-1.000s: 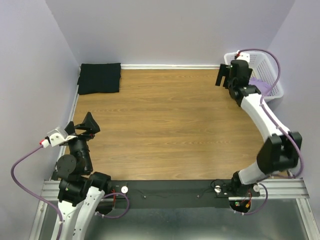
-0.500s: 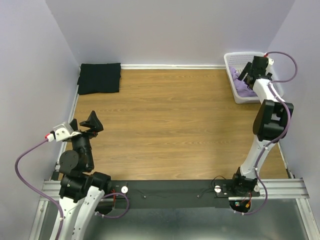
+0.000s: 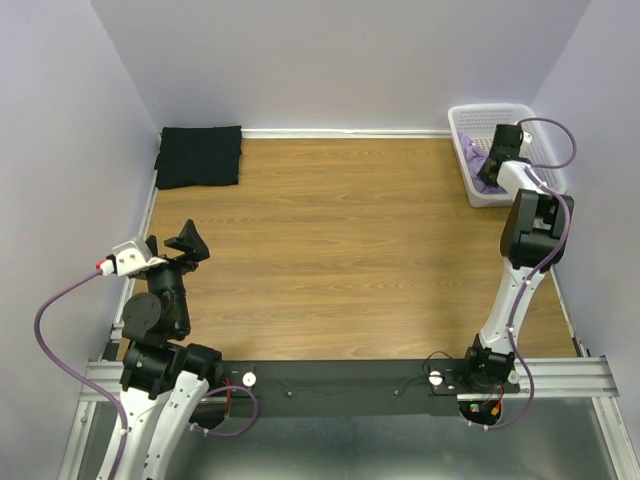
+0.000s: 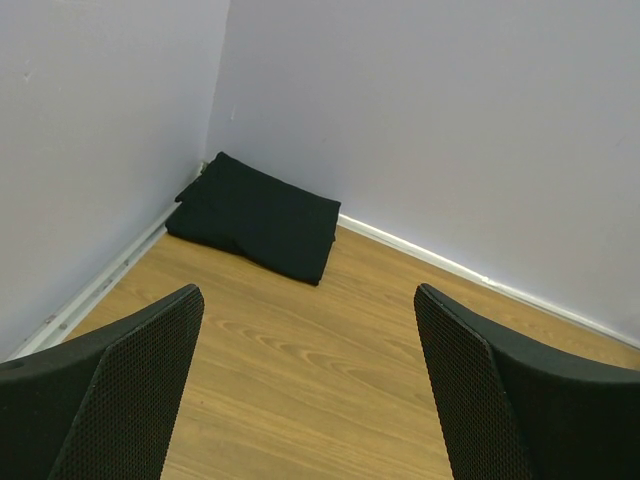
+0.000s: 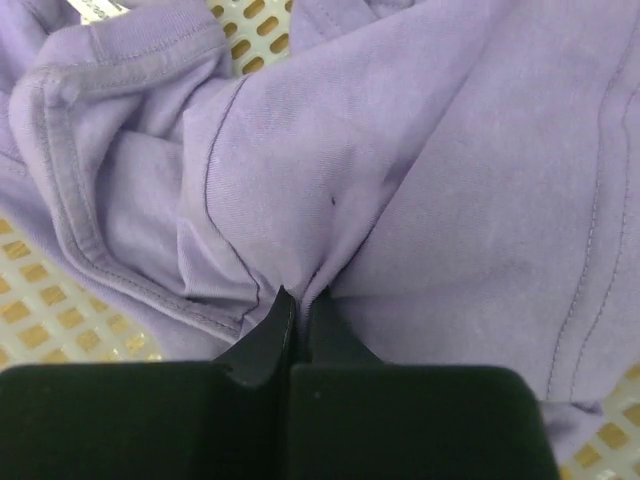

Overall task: Fold and stack the t-shirts
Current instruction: Grab the tshirt from the pile, then move the tshirt to the center of the board

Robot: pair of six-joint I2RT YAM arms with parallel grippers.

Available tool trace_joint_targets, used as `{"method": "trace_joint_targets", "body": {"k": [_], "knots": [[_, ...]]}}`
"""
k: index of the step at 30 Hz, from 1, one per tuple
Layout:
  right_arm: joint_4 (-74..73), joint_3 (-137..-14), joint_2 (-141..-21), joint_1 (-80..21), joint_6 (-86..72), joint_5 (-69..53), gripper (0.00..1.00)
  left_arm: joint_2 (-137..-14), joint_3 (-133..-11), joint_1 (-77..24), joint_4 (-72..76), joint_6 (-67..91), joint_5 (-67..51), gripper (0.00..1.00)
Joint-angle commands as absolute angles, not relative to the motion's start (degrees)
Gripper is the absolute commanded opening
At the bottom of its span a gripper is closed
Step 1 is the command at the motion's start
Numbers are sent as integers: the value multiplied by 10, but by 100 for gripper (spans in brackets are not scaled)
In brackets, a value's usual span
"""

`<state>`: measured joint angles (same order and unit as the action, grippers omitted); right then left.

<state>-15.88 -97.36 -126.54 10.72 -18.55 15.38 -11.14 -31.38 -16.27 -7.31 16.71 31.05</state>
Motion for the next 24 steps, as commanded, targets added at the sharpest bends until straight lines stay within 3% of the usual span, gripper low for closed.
{"method": "trace_joint_targets", "body": {"k": [1,10,16,24], "knots": [[-158,-983,-1207,110,-151,178,1,-115,-309,-163,-59,162,316,94],[-155,-1058,-1051,46,-64,149,0,-107,-308,-163,-60,158,312,94],[-155,-1110,-972,-96,-5,89,0,-100,-310,-163,-62,157,312,94],[-151,-1100,-917,-225,-67,-91,1,-92,-310,-163,-63,157,304,94]]}}
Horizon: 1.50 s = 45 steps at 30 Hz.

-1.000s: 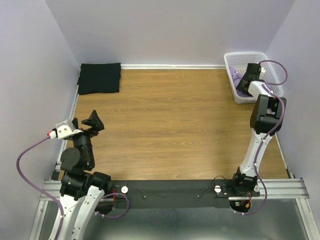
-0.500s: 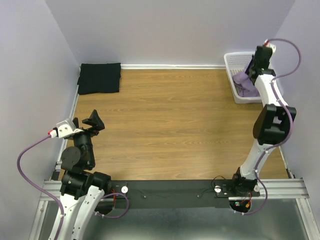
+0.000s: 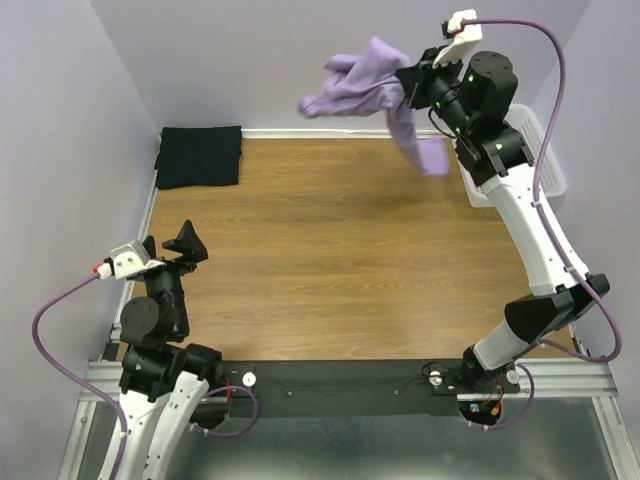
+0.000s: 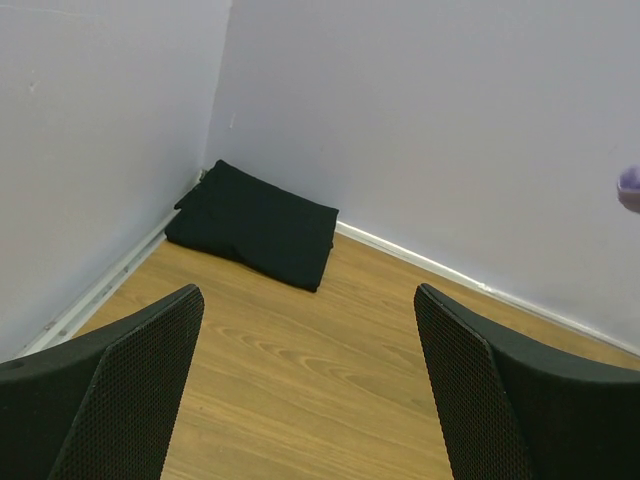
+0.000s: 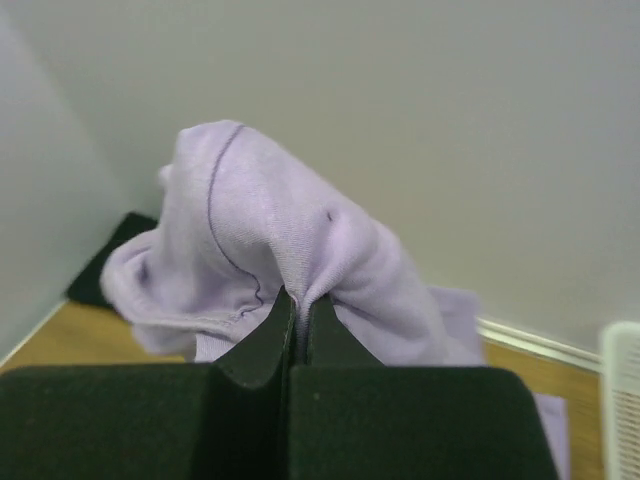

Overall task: Fold and stack the t-shirts
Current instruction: Move the tshirt to the center of the board, then flatten the tshirt out

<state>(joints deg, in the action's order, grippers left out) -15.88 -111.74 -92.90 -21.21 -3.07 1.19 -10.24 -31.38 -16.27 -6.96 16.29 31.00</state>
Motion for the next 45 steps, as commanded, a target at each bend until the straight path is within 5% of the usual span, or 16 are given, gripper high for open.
{"method": "trace_joint_targets", "body": {"k": [1,4,5,6,9,17,28,37,45], "knots": [[-147,-1083,-910,-229,-76,-109,1,-93,-309,-163,-63,157,304,94],[-143,-979,-904,-244,-110,-171,11,-94,-309,-163,-63,157,295,94],[-143,-951,-906,-245,-120,-185,23,-94,-309,-163,-62,157,291,94],[-142,-890,-907,-245,-144,-199,63,-98,-308,-163,-60,157,282,94],[-142,-782,-907,-247,-177,-237,100,-112,-303,-163,-48,167,256,94],[-143,-639,-846,-246,-179,-156,100,-205,-302,-163,-42,218,95,93],[-144,-578,-842,-246,-149,-133,91,-489,-375,-194,-48,266,-58,90],[-145,-521,-810,-244,-165,59,88,-744,-565,-360,-60,197,89,87],[-145,-472,-780,-241,-199,62,88,-1002,-760,-440,-140,123,236,79]]}}
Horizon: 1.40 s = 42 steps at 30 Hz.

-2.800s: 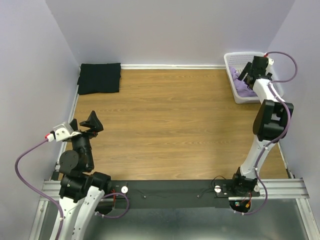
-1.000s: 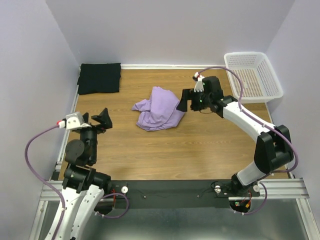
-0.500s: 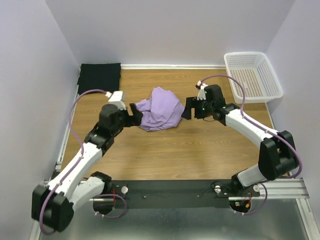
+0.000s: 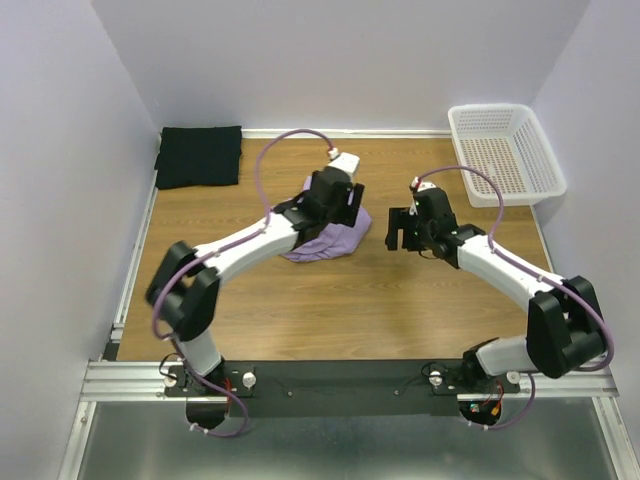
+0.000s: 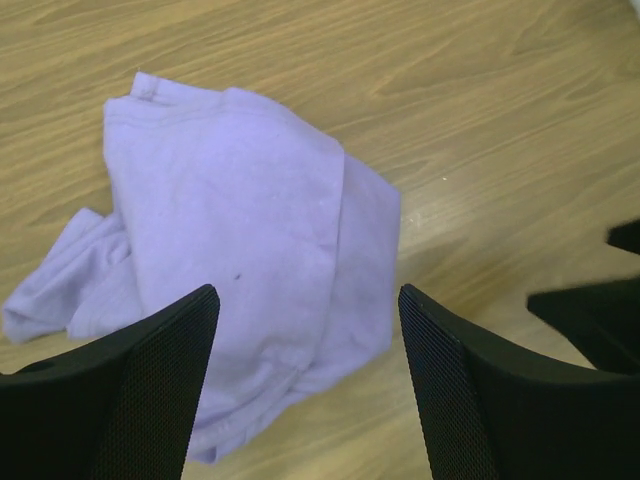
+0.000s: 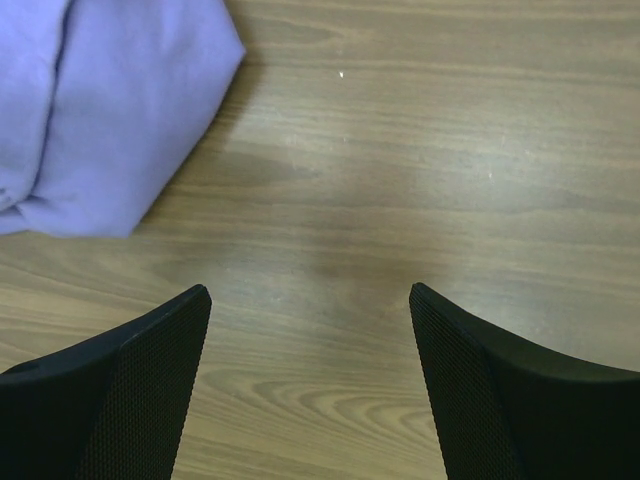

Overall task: Fold and stack the t-shirts
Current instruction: Flatten the tshirt out

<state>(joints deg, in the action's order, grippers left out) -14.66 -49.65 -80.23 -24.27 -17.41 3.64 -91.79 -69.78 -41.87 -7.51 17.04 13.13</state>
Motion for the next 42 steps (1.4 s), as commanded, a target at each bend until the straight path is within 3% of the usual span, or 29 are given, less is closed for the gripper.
{"method": "trace_joint_targets", "body": {"k": [1,10,22,36,42], "knots": [[-145,-468,-779,-241,-204,57,88,-1024,-799,-446,-148,120,260,79],[-143,-431,-753,-242,-227,12,87,-1155,-905,-457,-185,104,350,59],[-139,-429,-758,-241,-228,8,87,-1167,-906,-471,-152,91,288,62],[-138,-425,-764,-241,-230,3,87,-1219,-943,-466,-155,79,330,61],[-138,-427,-766,-241,-231,4,87,-1188,-930,-454,-151,84,349,58]]}}
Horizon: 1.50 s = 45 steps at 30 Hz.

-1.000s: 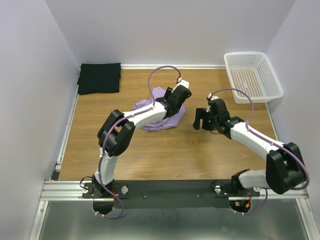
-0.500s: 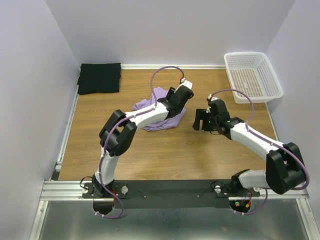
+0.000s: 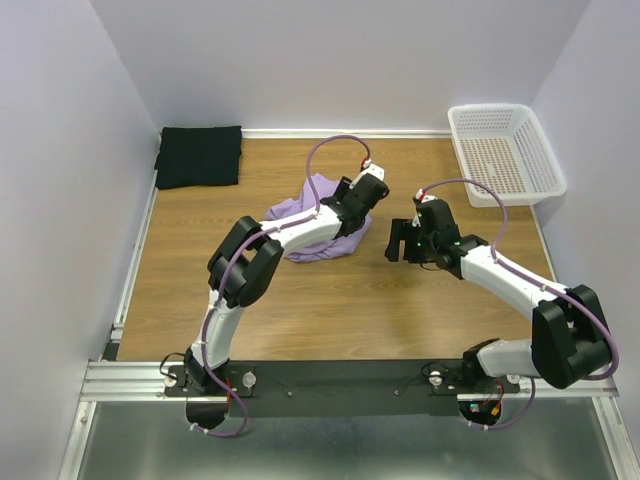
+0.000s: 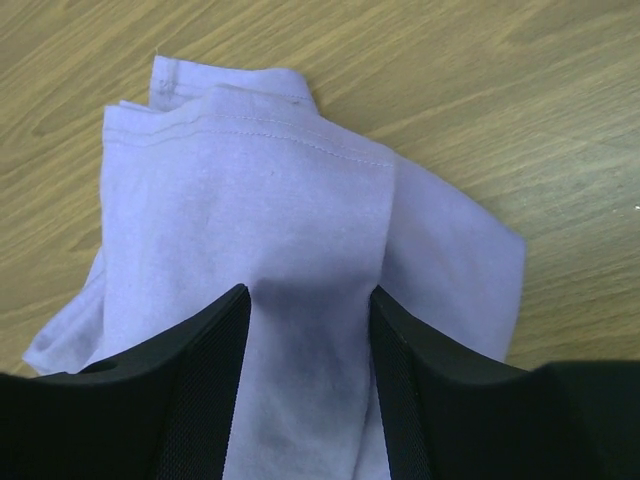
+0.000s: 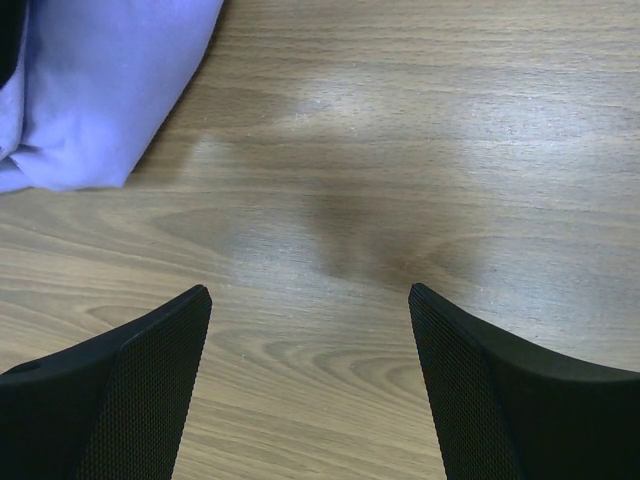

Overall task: Fold and stack the t-shirts
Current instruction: Flatten the tshirt out

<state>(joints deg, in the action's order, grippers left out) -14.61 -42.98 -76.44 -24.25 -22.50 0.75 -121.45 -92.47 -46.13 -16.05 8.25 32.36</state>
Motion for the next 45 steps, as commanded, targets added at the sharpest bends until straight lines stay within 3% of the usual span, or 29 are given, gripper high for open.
{"method": "trace_joint_targets", "body": {"k": [1,12,22,27,36,45], "knots": [[-137,-428,-767,-241,-231,3,87,-1182,-920,-452,-148,84,349,58],[-136,-432,-775,-241,-234,-18,87,-1153,-883,-432,-120,76,346,49],[-135,-430,-774,-241,-237,-22,87,-1134,-864,-432,-81,59,273,0],[-135,-444,-776,-241,-235,-24,87,-1053,-849,-432,-94,47,286,0],[-127,-527,-816,-241,-215,-47,87,-767,-731,-431,-180,80,379,0],[-62,-613,-967,-241,-214,-151,87,-529,-592,-418,-214,172,438,0]]}}
